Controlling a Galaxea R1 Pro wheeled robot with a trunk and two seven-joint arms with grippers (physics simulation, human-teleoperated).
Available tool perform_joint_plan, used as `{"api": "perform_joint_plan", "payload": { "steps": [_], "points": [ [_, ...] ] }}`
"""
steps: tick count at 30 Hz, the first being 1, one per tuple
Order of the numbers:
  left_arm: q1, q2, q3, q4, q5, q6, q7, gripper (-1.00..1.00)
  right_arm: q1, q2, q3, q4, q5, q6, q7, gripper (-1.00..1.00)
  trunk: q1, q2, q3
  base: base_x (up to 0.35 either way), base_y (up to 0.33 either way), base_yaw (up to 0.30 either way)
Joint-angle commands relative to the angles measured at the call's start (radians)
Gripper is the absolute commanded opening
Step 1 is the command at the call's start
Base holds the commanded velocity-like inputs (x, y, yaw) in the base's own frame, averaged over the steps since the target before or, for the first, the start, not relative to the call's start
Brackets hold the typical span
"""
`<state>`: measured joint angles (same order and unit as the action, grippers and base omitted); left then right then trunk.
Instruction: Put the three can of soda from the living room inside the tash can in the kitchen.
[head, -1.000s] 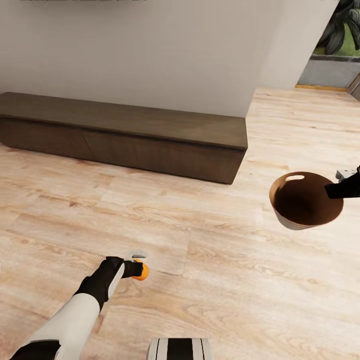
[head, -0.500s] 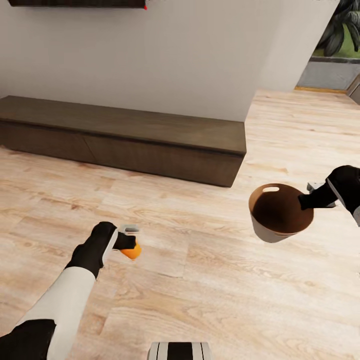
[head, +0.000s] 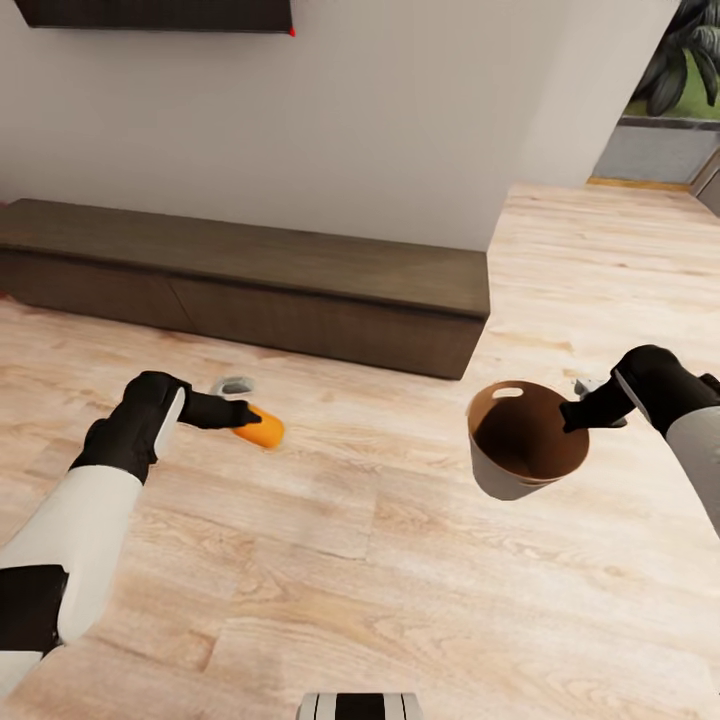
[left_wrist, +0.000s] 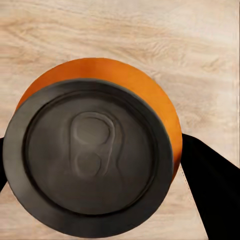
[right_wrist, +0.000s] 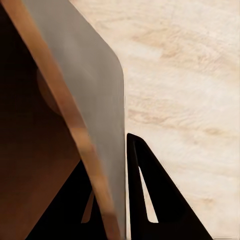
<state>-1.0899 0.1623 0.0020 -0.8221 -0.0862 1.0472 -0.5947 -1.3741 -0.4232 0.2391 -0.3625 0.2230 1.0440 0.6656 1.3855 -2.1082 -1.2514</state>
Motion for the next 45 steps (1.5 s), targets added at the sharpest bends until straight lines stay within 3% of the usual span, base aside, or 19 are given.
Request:
{"api": "perform_joint_plan", "payload": {
  "steps": [1, 7, 11, 13, 15, 19, 22, 24, 30, 32, 41, 45],
  "points": [
    [-0.007, 0.012, -0.006, -0.001, -0.001, 0.0, -0.034, -1.0, 0.006, 0.013, -0.007, 0.0, -0.019, 0.003, 0.004, -1.0, -0.004, 0.007, 0.003, 0.0, 0.0, 0.0],
    [-0.05, 0.03, -0.043, -0.004, -0.001, 0.0, -0.184, -1.0, 0.04, 0.08, -0.009, -0.001, -0.018, 0.003, 0.004, -1.0, -0.027, 0.049, 0.022, 0.0, 0.0, 0.0],
    [-0.068, 0.023, -0.111, -0.002, 0.0, 0.0, -0.297, -1.0, 0.06, 0.141, -0.01, 0.001, -0.017, 0.003, 0.0, -1.0, -0.042, 0.077, 0.035, 0.0, 0.0, 0.0],
    [-0.072, 0.015, -0.143, -0.002, 0.0, 0.0, -0.328, -1.0, 0.072, 0.172, -0.01, 0.002, -0.016, 0.003, -0.005, -1.0, -0.05, 0.091, 0.041, 0.0, 0.0, 0.0],
    [-0.075, -0.017, -0.176, 0.0, 0.001, 0.0, -0.366, -1.0, 0.085, 0.214, -0.01, 0.001, -0.014, 0.003, -0.009, -1.0, -0.058, 0.105, 0.047, 0.0, 0.0, 0.0],
    [-0.077, -0.05, -0.206, 0.001, 0.002, 0.0, -0.413, -1.0, 0.093, 0.257, -0.01, 0.002, -0.012, 0.003, -0.018, -1.0, -0.073, 0.133, 0.06, 0.0, 0.0, 0.0],
    [-0.077, -0.059, -0.227, 0.0, 0.002, 0.0, -0.446, -1.0, 0.094, 0.276, -0.01, 0.005, -0.012, 0.003, -0.035, -1.0, -0.085, 0.154, 0.069, 0.0, 0.0, 0.0],
    [-0.077, -0.062, -0.243, -0.004, 0.001, 0.0, -0.485, -1.0, 0.104, 0.304, -0.01, 0.007, -0.012, 0.003, -0.051, -1.0, -0.092, 0.168, 0.075, 0.0, 0.0, 0.0],
    [-0.077, -0.06, -0.252, -0.037, 0.002, 0.0, -0.526, -1.0, 0.116, 0.343, -0.009, 0.007, -0.011, 0.003, -0.066, -1.0, -0.115, 0.21, 0.094, 0.0, 0.0, 0.0],
    [-0.077, -0.066, -0.254, -0.067, 0.002, 0.0, -0.551, -1.0, 0.118, 0.374, -0.01, 0.008, -0.012, 0.003, -0.108, -1.0, -0.123, 0.224, 0.1, 0.0, 0.0, 0.0],
    [-0.078, -0.08, -0.255, -0.09, 0.002, 0.0, -0.563, -1.0, 0.123, 0.411, -0.011, 0.01, -0.013, 0.003, -0.143, -1.0, -0.157, 0.287, 0.129, 0.0, 0.0, 0.0],
    [-0.078, -0.084, -0.255, -0.091, 0.004, 0.0, -0.565, -1.0, 0.123, 0.424, -0.012, 0.009, -0.013, 0.003, -0.146, -1.0, -0.157, 0.287, 0.129, 0.0, 0.0, 0.0]
  ]
}}
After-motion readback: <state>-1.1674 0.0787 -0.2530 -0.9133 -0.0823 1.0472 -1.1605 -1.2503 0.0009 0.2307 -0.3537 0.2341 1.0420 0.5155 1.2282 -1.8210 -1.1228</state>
